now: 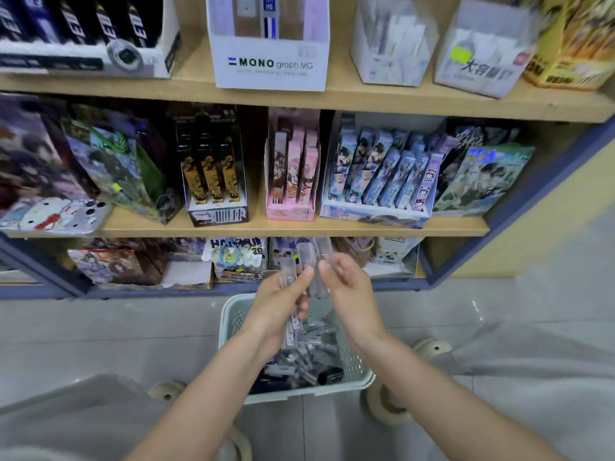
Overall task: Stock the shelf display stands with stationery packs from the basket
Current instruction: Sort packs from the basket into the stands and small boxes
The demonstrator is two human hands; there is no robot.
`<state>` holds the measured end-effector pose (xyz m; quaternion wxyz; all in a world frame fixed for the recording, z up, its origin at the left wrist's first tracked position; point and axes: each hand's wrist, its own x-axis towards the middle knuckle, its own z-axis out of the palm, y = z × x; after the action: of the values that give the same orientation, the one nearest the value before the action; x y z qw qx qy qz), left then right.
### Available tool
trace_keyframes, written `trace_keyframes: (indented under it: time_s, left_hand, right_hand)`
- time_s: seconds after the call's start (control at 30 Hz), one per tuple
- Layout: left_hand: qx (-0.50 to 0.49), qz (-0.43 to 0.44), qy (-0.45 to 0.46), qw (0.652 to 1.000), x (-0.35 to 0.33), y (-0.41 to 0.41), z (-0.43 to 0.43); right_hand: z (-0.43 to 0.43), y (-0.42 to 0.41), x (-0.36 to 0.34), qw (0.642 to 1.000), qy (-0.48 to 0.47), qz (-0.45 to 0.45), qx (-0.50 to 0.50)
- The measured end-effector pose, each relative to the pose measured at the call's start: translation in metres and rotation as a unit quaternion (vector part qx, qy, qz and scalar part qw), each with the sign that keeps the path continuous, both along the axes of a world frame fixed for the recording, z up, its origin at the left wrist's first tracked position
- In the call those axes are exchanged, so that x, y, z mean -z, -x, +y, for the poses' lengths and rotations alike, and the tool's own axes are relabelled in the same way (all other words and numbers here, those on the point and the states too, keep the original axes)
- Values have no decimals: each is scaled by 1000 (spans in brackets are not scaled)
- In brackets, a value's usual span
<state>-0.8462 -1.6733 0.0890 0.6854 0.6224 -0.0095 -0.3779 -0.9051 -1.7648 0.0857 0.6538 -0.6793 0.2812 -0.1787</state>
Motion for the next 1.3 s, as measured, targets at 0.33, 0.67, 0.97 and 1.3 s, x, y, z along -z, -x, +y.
trace_keyframes:
  time_s: [0.33,0.67,0.97,1.3]
  left_hand:
    - [33,-100,34,994,-68,-24,-14]
    - [13,-191,50,980,-105,-68,-30]
    - [10,-198,47,979,-100,-75,-37]
    - [2,-175,59,983,-101,-82,-31]
  right_hand:
    - [-21,-15,-73,997,20,-75,15]
    - [-96,-58,-195,951,269,-143,56]
    - [-146,-103,-236,836,540,-93,29]
    - [-152,-116,-227,824,567,9,-12]
